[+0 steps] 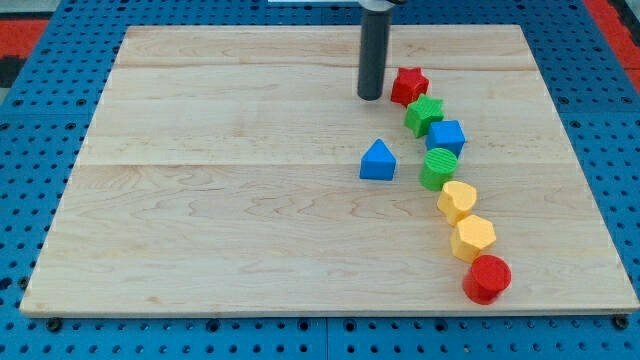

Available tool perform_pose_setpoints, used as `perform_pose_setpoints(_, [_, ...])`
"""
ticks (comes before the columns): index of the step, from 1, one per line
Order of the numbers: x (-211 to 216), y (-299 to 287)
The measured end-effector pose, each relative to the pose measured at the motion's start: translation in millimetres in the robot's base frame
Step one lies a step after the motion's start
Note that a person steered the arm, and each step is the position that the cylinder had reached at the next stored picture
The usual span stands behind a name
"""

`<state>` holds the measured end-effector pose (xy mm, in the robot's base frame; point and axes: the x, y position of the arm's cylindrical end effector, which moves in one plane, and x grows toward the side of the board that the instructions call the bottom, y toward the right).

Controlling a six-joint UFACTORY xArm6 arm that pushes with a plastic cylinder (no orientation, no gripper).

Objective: Place the blue triangle above to the red star

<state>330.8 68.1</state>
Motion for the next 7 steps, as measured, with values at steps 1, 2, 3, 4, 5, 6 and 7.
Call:
perform_pose_setpoints(1, [-14, 4])
perform_pose_setpoints(2, [-18, 53])
perform_pose_setpoints(3, [-20, -2])
perform_pose_setpoints(4, [35, -60])
perform_pose_setpoints(5, [150, -71])
perform_pose_setpoints(6, [185, -11])
perform_pose_setpoints(7, [166, -15])
